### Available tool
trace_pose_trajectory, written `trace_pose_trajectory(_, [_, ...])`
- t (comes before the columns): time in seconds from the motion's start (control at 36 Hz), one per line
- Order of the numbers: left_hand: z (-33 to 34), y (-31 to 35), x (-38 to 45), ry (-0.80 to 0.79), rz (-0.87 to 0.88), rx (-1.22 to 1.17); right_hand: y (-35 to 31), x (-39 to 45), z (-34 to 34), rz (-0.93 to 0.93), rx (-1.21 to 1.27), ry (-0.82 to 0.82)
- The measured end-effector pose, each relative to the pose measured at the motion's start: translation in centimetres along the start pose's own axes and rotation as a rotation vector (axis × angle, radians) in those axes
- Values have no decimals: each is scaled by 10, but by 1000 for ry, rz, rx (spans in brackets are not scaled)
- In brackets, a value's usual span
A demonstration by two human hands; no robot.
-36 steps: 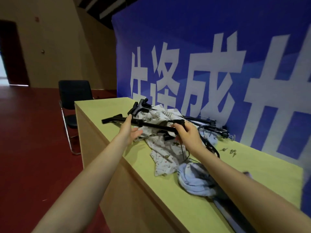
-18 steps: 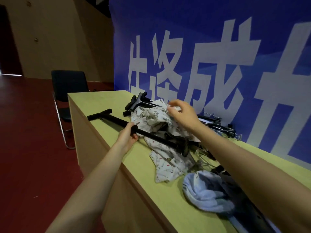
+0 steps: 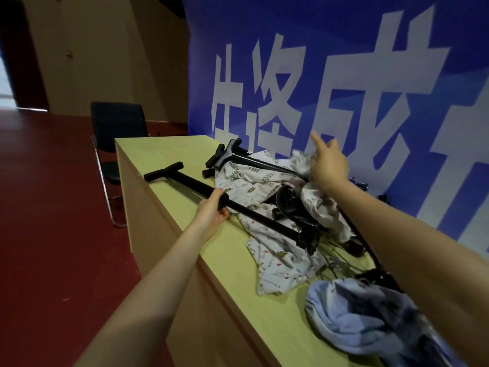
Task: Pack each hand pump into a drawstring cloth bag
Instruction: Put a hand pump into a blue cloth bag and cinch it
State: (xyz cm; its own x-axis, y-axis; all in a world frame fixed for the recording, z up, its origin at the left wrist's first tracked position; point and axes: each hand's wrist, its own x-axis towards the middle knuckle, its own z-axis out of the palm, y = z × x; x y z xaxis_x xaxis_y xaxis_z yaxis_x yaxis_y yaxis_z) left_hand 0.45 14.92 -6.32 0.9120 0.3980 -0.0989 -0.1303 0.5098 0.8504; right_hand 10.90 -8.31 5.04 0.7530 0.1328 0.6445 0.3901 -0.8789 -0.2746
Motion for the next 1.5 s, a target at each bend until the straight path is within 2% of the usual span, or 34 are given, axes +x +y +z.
trace_pose_trajectory(0.08, [2, 0, -1, 9, 12, 22, 17, -6, -3, -264, -282, -117])
trace_pose_trajectory(0.17, [1, -2, 0, 12, 26, 40, 19, -11, 2, -483, -272, -267])
trace_pose_trajectory(0.19, [1, -2, 0, 13, 30, 42, 16, -14, 2, -453, -201, -340])
trace_pose_trajectory(0.28, [3, -2, -1, 14, 37, 45, 0, -19, 4, -206, -2, -550])
trace_pose_trajectory(0.42, [4, -2, -2, 14, 34, 46, -15, -15, 14, 39, -29, -674])
trace_pose_trajectory(0.5, [4, -3, -1, 14, 38, 43, -23, -15, 17, 146, 53, -768])
trace_pose_trajectory(0.72, [4, -3, 0, -4, 37, 60, -32, -22, 27, 289, 272, -578])
trace_pose_trajectory(0.81, [3, -3, 1, -1, 35, 61, -36, -24, 22, 394, 545, -463])
trace_pose_trajectory(0.92, [2, -3, 2, -14, 31, 67, -44, -15, 10, 429, 813, -371])
trace_pose_trajectory(1.06, [1, -5, 2, -24, 23, 65, -50, 6, -5, 671, 1384, -241])
trace_pose_trajectory(1.11, [0, -5, 2, -26, 17, 60, -55, 7, -14, 600, 1381, -285])
trace_pose_trajectory(1.19, [0, -5, 0, -21, 12, 58, -66, 13, -31, 384, 1138, -322])
trace_pose_trajectory(1.31, [1, -2, -2, -8, 0, 8, -91, 28, -61, 196, 1144, -307])
trace_pose_trajectory(1.5, [2, -1, -7, 0, 7, -51, -105, 23, -64, 277, 1178, -315])
